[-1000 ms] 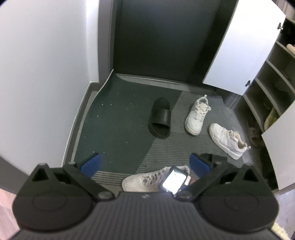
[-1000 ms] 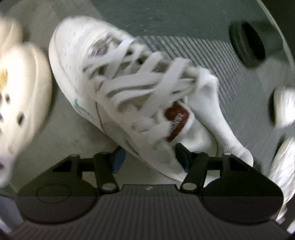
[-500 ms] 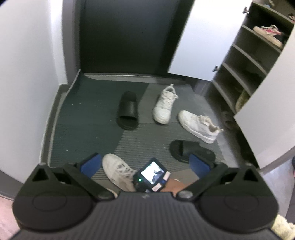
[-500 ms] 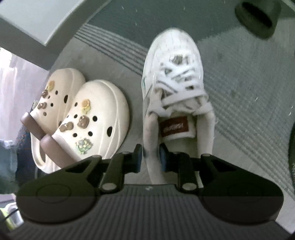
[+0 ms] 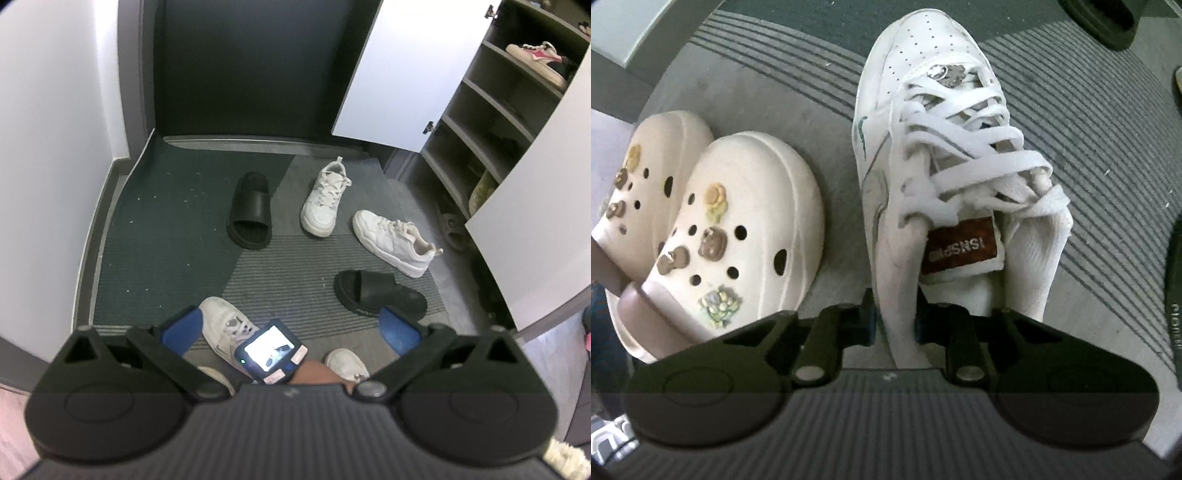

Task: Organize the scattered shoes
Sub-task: 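Set the sneaker beside the clogs with the right gripper and release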

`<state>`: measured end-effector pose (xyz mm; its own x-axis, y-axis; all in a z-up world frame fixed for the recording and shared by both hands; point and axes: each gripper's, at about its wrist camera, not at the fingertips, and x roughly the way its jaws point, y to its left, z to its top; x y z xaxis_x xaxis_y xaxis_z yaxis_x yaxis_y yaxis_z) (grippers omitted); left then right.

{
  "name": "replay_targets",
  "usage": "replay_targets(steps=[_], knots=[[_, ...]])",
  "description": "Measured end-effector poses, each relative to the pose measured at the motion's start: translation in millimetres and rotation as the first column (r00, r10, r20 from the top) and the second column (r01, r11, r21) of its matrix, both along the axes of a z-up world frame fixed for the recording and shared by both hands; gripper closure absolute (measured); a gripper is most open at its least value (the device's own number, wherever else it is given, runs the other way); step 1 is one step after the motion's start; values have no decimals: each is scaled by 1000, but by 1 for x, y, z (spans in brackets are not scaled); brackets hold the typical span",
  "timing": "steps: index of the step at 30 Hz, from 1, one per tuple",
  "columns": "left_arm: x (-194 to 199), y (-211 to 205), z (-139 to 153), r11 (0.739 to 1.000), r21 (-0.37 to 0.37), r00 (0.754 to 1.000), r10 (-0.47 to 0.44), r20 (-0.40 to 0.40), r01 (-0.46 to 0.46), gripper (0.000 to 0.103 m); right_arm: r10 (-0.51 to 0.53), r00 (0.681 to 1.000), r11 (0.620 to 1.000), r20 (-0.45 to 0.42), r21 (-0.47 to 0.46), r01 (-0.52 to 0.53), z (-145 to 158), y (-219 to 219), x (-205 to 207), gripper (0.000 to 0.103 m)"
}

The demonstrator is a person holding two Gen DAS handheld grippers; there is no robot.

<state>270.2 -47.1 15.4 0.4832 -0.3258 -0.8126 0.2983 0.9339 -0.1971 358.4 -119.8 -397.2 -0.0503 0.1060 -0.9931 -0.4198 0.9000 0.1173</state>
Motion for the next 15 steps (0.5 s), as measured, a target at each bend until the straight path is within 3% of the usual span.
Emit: replay_targets(steps=[6, 15], knots=[[-6, 11, 6, 1000, -2, 1000, 13, 21, -13, 0, -36, 998, 999, -60, 36, 38, 16, -6, -15, 83], [-17, 12, 16, 1000, -9, 999, 18, 46, -18, 0, 0, 967, 995, -254, 93, 24, 26, -2, -99, 86]])
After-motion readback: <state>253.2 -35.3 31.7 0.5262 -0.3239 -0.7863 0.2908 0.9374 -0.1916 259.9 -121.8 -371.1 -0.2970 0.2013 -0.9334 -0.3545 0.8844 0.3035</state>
